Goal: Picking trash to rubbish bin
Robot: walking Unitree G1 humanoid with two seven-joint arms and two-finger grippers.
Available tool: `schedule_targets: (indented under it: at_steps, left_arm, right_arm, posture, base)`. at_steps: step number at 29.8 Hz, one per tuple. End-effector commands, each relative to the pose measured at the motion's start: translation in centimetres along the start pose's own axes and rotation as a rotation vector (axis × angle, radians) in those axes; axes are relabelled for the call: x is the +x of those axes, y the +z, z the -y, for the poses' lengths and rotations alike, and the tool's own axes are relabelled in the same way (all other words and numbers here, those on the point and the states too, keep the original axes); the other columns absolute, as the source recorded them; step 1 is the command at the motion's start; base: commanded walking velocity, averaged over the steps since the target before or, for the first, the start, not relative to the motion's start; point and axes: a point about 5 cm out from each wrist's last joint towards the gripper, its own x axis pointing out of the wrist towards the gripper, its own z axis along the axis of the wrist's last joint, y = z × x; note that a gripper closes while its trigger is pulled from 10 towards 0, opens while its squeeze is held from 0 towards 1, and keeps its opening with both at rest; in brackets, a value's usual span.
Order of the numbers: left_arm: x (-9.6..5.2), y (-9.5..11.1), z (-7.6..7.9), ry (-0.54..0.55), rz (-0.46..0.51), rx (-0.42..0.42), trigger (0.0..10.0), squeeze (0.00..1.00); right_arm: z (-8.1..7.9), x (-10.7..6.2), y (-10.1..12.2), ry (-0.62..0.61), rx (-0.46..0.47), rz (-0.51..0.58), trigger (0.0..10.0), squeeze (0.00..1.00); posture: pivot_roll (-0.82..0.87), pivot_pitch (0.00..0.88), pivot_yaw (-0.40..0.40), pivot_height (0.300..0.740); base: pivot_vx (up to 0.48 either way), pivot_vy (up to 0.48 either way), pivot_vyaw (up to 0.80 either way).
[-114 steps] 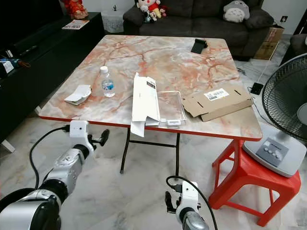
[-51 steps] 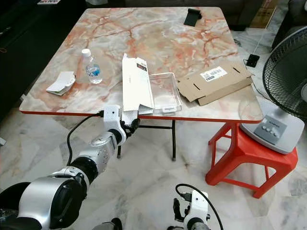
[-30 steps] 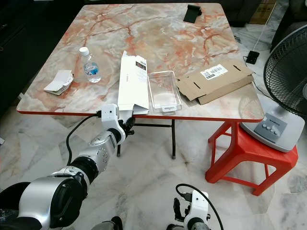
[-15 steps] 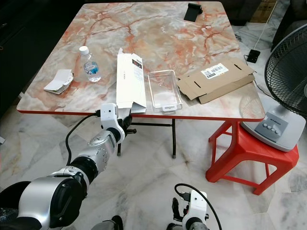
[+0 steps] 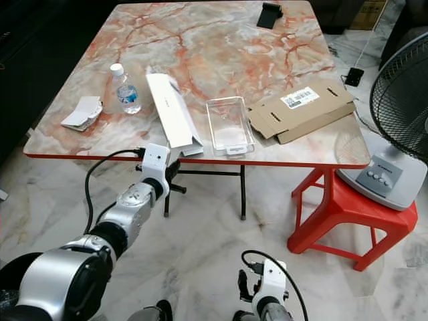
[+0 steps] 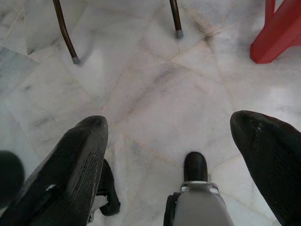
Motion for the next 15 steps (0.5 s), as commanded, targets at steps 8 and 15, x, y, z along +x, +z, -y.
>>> schedule_targets:
  at_steps: [8, 15]
  left_arm:
    - [-1.4, -1.8, -1.6, -0.009, -0.018, 0.097, 10.0, 0.0]
    - [-1.9, -2.4, -1.5, -0.063, -0.019, 0.14, 10.0, 0.0]
  right_arm:
    - [-0.8, 0.1, -0.3, 0.016, 0.001, -0.031, 10.0, 0.0]
    - [-0.8, 0.1, -0.4, 0.017, -0.004, -0.038, 10.0, 0.0]
  posture:
    - [0.04, 0.099, 0.055, 0.74]
    - [0.05, 0.082, 0.058, 0.74]
  base:
    - [0.0, 0.0, 0.0]
    - [0.0, 0.0, 0.0]
